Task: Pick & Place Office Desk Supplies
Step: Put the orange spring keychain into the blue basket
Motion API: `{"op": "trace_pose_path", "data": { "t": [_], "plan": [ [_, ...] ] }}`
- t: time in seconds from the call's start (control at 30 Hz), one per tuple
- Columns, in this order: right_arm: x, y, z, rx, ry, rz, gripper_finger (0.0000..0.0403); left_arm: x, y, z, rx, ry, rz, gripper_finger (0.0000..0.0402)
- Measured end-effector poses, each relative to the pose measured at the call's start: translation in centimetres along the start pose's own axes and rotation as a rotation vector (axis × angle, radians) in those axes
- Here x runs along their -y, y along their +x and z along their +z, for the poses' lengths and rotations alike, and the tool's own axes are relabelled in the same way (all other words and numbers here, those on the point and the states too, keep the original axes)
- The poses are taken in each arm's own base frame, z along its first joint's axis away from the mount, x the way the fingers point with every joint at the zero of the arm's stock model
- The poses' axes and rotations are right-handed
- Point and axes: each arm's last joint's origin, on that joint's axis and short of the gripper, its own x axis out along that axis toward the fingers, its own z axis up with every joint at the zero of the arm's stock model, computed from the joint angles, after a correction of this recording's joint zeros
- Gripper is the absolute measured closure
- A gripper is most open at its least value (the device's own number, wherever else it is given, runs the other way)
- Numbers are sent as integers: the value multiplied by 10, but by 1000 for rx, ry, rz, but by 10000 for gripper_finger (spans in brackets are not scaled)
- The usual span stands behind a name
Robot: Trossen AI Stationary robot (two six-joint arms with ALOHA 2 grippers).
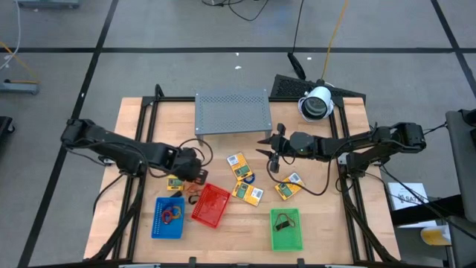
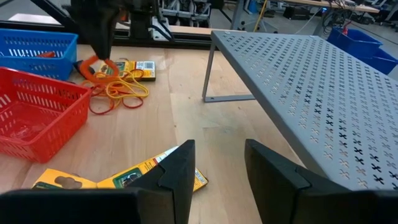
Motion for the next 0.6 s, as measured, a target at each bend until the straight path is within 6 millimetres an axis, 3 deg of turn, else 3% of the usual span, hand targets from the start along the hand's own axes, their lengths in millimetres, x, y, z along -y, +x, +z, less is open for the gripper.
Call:
{"op": "trace_pose_path", "data": {
  "t": [0.27,0.6],
  "plan": [
    [3,0,-2,-15,7,-9,271,-11,-35,-5,-87,80,-133,397],
    [2,0,-3,-30,9,-8,271,-31,-54,-36,-427,0,-50,396]
  ]
}}
